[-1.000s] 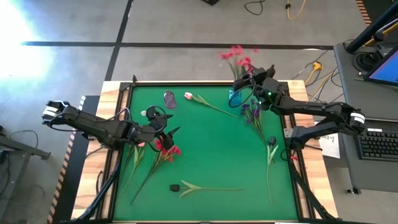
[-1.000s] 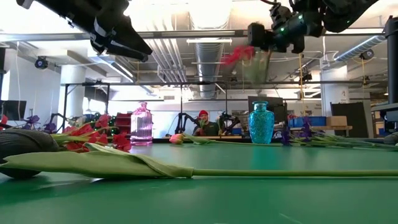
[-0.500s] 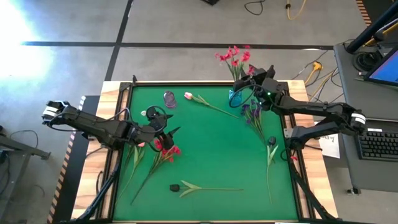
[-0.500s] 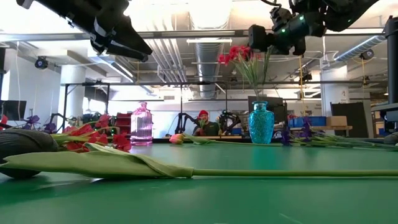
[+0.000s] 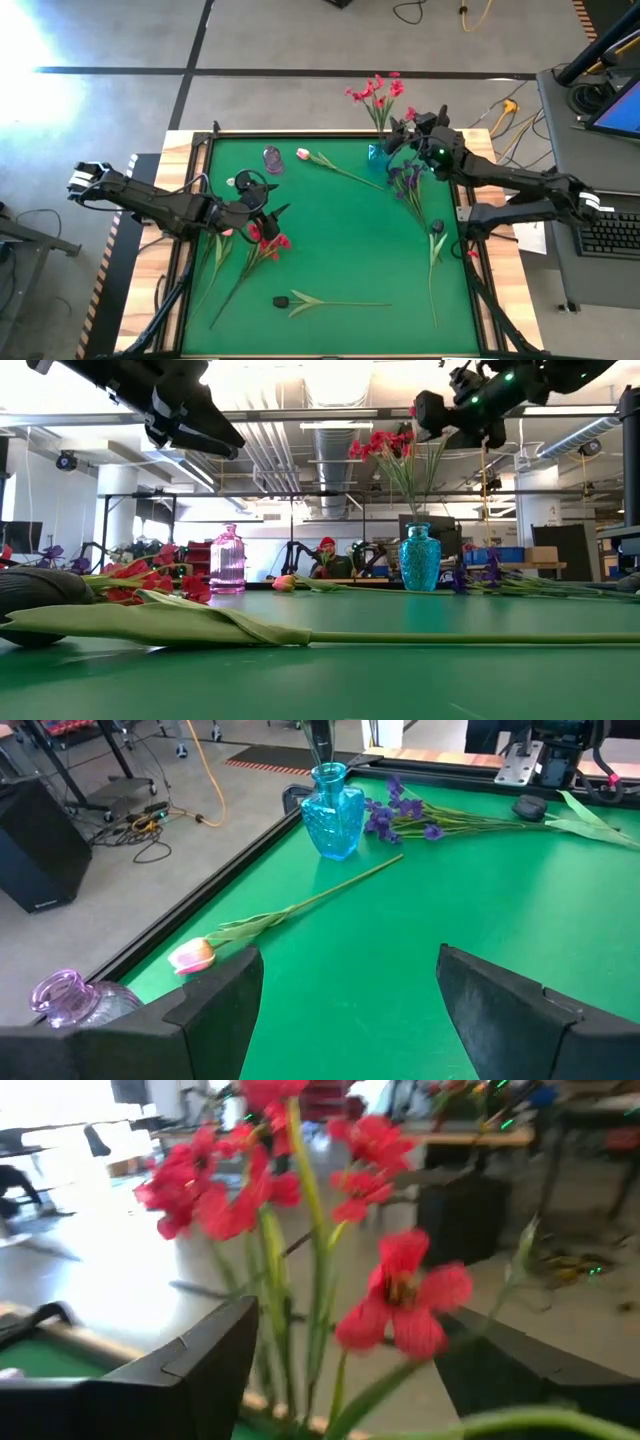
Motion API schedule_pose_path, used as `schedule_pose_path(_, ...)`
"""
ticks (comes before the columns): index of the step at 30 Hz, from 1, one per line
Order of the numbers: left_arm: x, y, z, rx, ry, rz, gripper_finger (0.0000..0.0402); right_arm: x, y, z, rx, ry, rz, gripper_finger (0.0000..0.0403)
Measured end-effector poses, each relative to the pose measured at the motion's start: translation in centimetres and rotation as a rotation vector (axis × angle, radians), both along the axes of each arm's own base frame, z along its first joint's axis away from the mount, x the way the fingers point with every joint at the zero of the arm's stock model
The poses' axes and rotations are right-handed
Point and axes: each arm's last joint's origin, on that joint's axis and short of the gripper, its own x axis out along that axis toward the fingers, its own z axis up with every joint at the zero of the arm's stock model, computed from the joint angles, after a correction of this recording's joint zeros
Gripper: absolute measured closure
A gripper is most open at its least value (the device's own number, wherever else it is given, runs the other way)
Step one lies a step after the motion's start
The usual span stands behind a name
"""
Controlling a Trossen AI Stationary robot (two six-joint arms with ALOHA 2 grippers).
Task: Sort flowers into vase by color
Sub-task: Put the right red flowers into the blue vase, then put the bottom pink flower into the blue vase
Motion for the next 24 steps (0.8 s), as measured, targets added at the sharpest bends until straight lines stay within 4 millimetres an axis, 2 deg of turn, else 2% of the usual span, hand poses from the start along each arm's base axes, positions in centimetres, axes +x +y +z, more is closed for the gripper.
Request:
schedule_pose_path(11,0.0,0.0,0.0,-0.026,-0.017,0.012,0.0119,-0.8,0.8,0.5,0.081,-0.077,0.156,0.0092)
schedule_pose_path(19,-0.2,-0.1,-0.4,-0.087,-0.002,0.004,0.0119,-2.0,1.5,0.7,0.136,-0.093,0.152,0.0095)
schedule_pose_path(24,-0.3,-0.3,-0.7,-0.206,0.041,-0.068,0.0119,-2.8,1.9,0.6,0.185,-0.092,0.162,0.0095)
